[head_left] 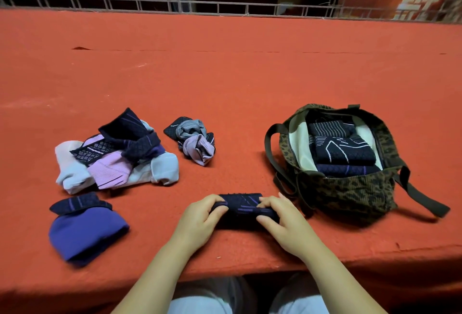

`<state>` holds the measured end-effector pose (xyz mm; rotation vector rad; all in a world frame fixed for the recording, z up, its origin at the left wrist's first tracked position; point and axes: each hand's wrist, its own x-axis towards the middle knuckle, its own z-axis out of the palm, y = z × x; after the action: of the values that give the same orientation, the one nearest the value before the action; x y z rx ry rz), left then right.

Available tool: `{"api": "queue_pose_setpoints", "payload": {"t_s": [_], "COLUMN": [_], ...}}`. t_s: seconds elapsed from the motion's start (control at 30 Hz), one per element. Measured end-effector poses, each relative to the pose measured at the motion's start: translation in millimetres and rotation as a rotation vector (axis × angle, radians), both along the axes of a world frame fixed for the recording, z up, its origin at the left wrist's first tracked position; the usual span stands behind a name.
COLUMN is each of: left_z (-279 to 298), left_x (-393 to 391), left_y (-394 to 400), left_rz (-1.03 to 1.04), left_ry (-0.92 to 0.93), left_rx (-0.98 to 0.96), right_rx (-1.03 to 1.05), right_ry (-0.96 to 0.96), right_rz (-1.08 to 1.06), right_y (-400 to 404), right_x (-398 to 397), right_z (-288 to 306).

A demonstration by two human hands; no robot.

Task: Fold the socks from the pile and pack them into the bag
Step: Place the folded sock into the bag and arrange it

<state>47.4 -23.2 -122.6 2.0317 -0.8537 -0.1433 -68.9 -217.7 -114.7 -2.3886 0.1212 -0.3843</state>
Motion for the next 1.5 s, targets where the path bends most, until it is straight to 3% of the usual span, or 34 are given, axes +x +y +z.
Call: {"api": "queue_pose_setpoints", "payload": {"t_s": [0.13, 0.27, 0.37, 0.5, 0.6, 0.77, 0.83, 0.97, 1.07, 1.27, 1.37, 1.5], "left_z": [2.8, 4.1, 4.4, 7.2, 8.2, 5.7, 7.9, 20.3, 42.4, 99.9, 118.4, 131.0], "left_x": [-9.0, -11.5, -7.8, -6.7, -15.1, -23.4, -24.5, -11.2, -0.7, 12.5, 29.2, 56.7], "left_y": [-4.1, -8.2, -11.0, -11.5, -17.4, -19.2, -20.0, -38.2, -65.8, -144.6, -193.8, -254.1], "left_rz": [0.094, 0.203, 0.285, 0.324, 0.303, 0.319, 0.324, 0.322, 0.263, -0.131, -0.317, -0.336], "left_ry": [0.003, 0.016, -0.064, -0.185, -0.207, -0.229, -0.101, 0.355, 0.397, 0.615, 0.814, 0.895], "left_rx": [-0.057, 0.063, 0.292, 0.543, 0.699, 0.616, 0.406, -0.13, -0.336, -0.343, -0.277, 0.049], "right_rx": [0.176, 0.253, 0.181, -0.251, -0.352, -0.35, -0.185, 0.295, 0.35, 0.407, 0.557, 0.701], "right_ry": [-0.042, -0.044, 0.125, 0.313, 0.387, 0.444, 0.388, 0.196, 0.038, -0.117, -0.023, 0.206], "right_rz": [-0.088, -0.227, -0.333, -0.417, -0.419, -0.421, -0.414, -0.371, -0.328, -0.378, -0.436, -0.474], "right_y": [5.2, 10.2, 13.7, 8.0, 5.8, 10.5, 12.2, 8.6, -8.3, -90.1, -147.1, -216.0], "right_x": [-7.9, -9.1, 1.3, 16.9, 17.4, 19.7, 20.2, 16.2, 9.9, 1.1, 10.3, 32.2], "right_z": [5.4, 6.5, 7.7, 5.8, 5.5, 4.4, 9.2, 40.0, 75.4, 142.3, 158.2, 151.2]}}
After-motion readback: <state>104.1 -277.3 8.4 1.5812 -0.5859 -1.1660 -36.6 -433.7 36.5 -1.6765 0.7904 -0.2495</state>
